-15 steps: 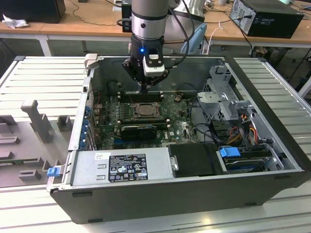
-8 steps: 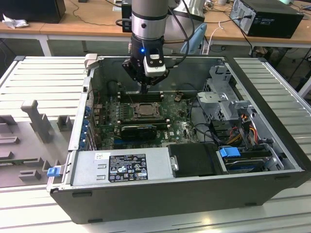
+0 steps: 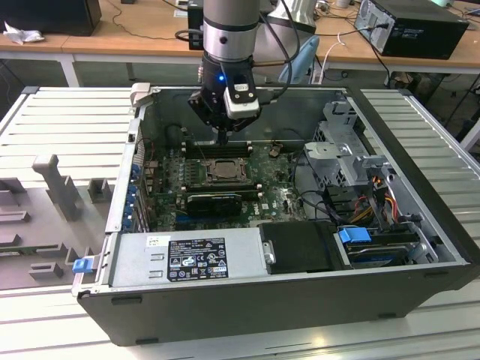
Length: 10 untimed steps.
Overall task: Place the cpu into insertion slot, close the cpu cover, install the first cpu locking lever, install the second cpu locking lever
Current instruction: 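Install the first cpu locking lever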
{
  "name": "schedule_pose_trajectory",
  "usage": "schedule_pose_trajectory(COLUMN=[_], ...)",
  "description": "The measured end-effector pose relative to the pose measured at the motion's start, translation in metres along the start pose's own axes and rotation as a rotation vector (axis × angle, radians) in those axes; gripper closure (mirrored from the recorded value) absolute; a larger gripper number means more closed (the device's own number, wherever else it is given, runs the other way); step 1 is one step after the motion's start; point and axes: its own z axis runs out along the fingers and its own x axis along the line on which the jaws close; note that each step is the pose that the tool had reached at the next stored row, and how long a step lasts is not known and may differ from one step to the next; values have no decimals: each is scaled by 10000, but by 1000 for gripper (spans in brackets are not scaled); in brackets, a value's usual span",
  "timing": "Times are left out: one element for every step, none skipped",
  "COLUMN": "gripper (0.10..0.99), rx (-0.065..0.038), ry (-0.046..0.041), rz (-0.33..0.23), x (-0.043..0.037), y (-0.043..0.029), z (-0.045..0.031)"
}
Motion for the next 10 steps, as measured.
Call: schedule_pose_trajectory(gripper=[980, 980, 980, 980, 980, 980, 980, 980, 980, 980], rx=[3, 6, 11, 14, 19, 22, 23, 24, 21, 19], ry=[3, 7, 11, 15, 20, 22, 23, 17, 5, 0], rz=[-117, -228, -374, -487, -670, -751, -831, -939, -999, -1025], x=[0, 0, 0, 0, 0, 0, 0, -1, -1, 0], y=[0, 0, 0, 0, 0, 0, 0, 0, 0, 0], z=[0, 0, 0, 0, 0, 0, 1, 1, 2, 3])
